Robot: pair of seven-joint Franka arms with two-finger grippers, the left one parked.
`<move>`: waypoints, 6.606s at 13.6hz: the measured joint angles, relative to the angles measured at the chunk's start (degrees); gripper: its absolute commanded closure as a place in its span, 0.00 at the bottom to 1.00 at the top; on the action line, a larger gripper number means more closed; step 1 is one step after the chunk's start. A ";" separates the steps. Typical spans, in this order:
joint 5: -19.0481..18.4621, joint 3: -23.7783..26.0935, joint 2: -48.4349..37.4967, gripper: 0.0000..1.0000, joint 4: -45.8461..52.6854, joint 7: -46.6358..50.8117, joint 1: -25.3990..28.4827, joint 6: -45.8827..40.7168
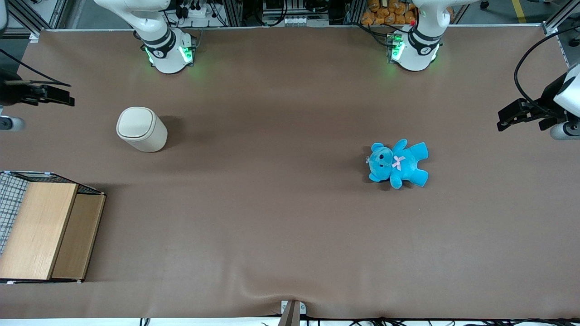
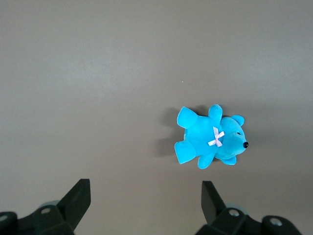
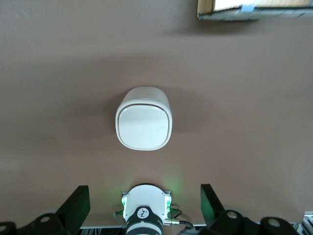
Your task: Open trash can with right arm
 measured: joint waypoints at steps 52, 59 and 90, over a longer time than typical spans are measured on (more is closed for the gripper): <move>0.16 -0.07 7.37 1.00 -28.39 0.03 -4.34 20.24; 0.17 -0.10 3.66 1.00 -19.89 0.03 -4.34 14.94; 2.71 1.56 -1.43 0.00 16.85 5.84 0.77 -5.71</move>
